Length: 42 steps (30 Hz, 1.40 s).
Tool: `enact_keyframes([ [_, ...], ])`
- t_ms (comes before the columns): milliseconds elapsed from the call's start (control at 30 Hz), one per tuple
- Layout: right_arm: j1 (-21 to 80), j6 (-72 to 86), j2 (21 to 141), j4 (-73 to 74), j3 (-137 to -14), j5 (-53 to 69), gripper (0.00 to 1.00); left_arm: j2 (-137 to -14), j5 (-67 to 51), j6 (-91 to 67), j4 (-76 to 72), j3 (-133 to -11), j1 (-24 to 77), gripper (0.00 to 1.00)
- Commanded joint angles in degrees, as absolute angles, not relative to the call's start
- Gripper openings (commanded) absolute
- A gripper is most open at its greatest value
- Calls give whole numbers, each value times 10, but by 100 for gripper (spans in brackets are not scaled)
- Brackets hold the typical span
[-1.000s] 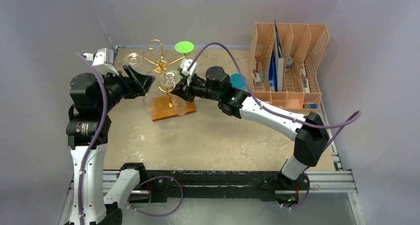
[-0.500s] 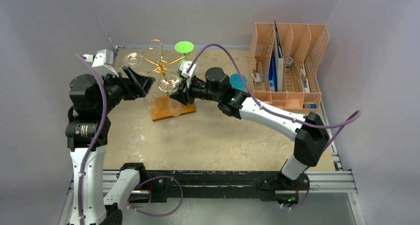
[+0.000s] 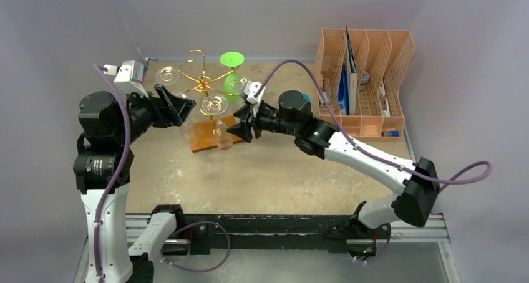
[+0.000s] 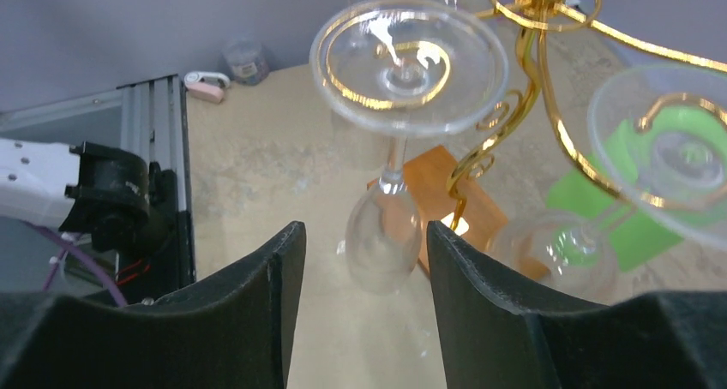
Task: Place the wine glass upside down on the wine glass rack
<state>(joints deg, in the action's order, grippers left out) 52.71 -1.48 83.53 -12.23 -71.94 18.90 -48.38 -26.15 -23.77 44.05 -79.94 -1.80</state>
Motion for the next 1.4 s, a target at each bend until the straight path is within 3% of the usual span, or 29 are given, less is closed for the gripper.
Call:
enact_keyframes([
  [0, 528, -9, 766, -45, -687, 165, 57, -500, -315, -178, 487, -848, -16, 69],
  [167, 528, 33, 678, 41, -641, 104, 57, -480, -319, -164, 492, -846, -17, 71],
  [333, 527, 123, 639, 126, -650, -71, 56, -455, -312, -152, 517, -860, -17, 72],
  [567, 506, 300, 687, 273, -728, -381, 56, -433, -328, -169, 520, -864, -10, 72],
  [700, 406, 369, 724, 279, -735, -326, 55, -433, -328, -165, 522, -866, -4, 72],
  [1067, 324, 341, 856, 273, -791, -334, 54, -445, -322, -176, 510, -863, -4, 71],
  [1367, 307, 310, 907, 253, -796, -313, 38, -451, -324, -191, 498, -865, -4, 71],
])
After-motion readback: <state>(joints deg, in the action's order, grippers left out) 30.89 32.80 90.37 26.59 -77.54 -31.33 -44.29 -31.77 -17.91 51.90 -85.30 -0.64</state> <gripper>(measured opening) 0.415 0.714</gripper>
